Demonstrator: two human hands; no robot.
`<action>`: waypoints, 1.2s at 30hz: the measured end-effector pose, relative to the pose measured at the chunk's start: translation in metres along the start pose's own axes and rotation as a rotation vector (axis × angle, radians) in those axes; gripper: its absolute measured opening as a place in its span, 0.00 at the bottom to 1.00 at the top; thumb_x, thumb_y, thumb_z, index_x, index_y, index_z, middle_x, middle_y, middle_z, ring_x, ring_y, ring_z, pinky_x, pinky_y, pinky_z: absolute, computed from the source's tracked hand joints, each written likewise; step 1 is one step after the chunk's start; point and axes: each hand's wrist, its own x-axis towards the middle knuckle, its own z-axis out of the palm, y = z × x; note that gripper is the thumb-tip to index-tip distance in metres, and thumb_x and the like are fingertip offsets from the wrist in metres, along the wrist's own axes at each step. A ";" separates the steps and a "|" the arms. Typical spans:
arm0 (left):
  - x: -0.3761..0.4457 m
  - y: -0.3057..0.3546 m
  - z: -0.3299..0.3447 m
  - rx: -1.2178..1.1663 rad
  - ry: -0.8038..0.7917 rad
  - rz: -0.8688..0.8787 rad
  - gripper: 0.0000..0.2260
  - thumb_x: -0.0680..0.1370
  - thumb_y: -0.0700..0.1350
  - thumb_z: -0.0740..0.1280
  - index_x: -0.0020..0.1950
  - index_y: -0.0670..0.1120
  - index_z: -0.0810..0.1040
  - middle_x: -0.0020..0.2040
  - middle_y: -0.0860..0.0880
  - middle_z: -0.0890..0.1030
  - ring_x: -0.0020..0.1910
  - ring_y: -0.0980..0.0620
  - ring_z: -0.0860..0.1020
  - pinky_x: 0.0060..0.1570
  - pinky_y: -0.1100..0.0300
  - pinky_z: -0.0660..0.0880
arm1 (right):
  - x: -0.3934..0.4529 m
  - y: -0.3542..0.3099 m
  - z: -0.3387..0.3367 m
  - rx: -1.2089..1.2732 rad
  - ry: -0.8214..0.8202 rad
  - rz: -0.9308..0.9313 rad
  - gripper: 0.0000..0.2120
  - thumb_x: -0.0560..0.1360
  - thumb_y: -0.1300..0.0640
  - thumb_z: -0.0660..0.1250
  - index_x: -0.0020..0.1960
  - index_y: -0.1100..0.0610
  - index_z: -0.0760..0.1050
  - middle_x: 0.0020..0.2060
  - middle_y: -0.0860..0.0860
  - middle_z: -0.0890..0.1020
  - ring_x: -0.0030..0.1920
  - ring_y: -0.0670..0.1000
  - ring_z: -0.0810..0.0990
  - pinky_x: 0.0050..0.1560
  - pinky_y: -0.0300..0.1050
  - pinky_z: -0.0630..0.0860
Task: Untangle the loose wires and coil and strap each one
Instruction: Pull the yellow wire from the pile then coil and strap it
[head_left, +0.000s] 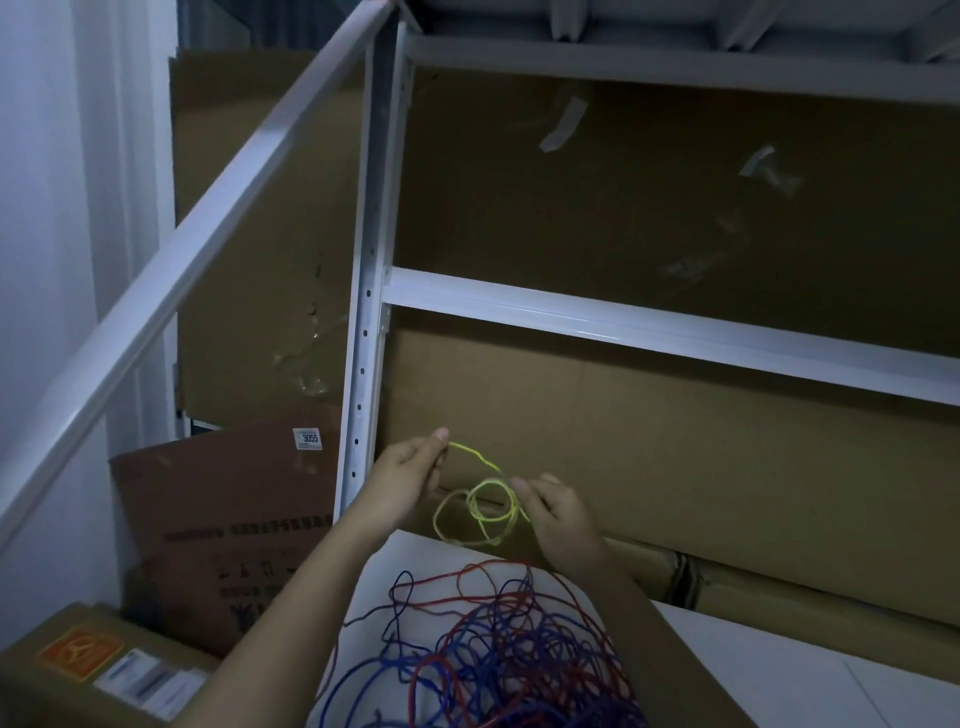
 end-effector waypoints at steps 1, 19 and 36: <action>0.001 -0.001 -0.002 -0.015 0.023 -0.028 0.18 0.81 0.53 0.58 0.33 0.48 0.67 0.23 0.55 0.65 0.21 0.58 0.61 0.26 0.63 0.59 | -0.001 0.001 0.001 0.043 0.003 0.044 0.18 0.81 0.52 0.59 0.35 0.57 0.75 0.36 0.57 0.77 0.42 0.42 0.74 0.46 0.37 0.68; 0.014 -0.001 -0.022 -0.132 0.184 -0.090 0.19 0.82 0.52 0.56 0.34 0.48 0.67 0.23 0.54 0.65 0.24 0.54 0.61 0.30 0.58 0.59 | -0.043 0.016 -0.017 -0.515 -0.166 -0.123 0.10 0.76 0.46 0.66 0.39 0.50 0.72 0.67 0.39 0.66 0.73 0.40 0.55 0.62 0.32 0.64; -0.004 0.025 0.007 -0.102 -0.227 0.092 0.17 0.82 0.55 0.56 0.38 0.48 0.69 0.25 0.55 0.64 0.24 0.57 0.62 0.26 0.66 0.61 | -0.021 -0.051 0.028 0.047 0.039 0.154 0.07 0.80 0.51 0.60 0.54 0.50 0.74 0.39 0.41 0.79 0.40 0.42 0.75 0.37 0.31 0.68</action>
